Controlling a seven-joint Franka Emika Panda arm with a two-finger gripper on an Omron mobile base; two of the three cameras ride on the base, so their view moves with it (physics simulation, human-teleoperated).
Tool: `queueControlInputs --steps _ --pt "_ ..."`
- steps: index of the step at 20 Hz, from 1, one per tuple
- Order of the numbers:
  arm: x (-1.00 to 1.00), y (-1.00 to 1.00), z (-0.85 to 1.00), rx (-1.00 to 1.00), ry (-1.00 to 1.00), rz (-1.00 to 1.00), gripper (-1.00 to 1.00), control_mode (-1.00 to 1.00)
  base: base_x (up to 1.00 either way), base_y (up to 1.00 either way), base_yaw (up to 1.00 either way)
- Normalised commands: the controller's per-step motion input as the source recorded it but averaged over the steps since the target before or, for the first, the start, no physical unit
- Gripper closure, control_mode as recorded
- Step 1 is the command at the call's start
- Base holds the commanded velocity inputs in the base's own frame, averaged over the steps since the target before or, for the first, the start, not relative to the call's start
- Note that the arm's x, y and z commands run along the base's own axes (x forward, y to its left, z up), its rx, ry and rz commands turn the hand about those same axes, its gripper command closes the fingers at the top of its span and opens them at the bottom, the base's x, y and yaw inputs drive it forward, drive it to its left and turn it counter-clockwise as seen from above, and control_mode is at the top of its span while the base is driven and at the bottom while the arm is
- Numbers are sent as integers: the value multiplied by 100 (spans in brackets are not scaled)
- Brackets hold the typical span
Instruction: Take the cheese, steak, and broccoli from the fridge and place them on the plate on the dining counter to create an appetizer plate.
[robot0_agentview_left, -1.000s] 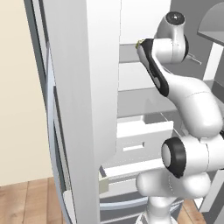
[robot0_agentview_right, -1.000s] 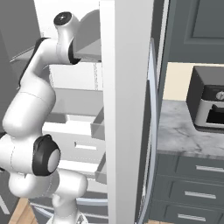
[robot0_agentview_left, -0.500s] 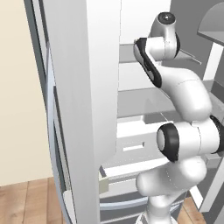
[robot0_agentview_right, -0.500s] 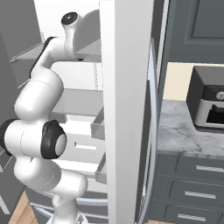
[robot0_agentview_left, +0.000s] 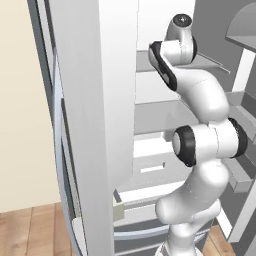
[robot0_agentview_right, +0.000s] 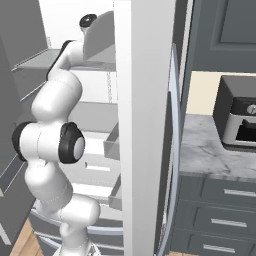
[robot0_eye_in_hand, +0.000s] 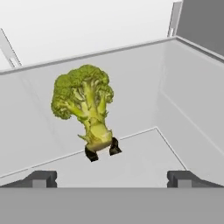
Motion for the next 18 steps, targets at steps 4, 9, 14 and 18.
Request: queueControlInputs --steps 4,9,14,18 --pt "57 -2 0 0 5 0 -100 -100 0 0 0" --pt "59 0 0 0 7 0 -100 -100 0 0 0" --pt "56 -2 0 0 8 0 -100 -100 0 0 0" --pt "23 0 -5 0 13 0 100 -100 0 0 0"
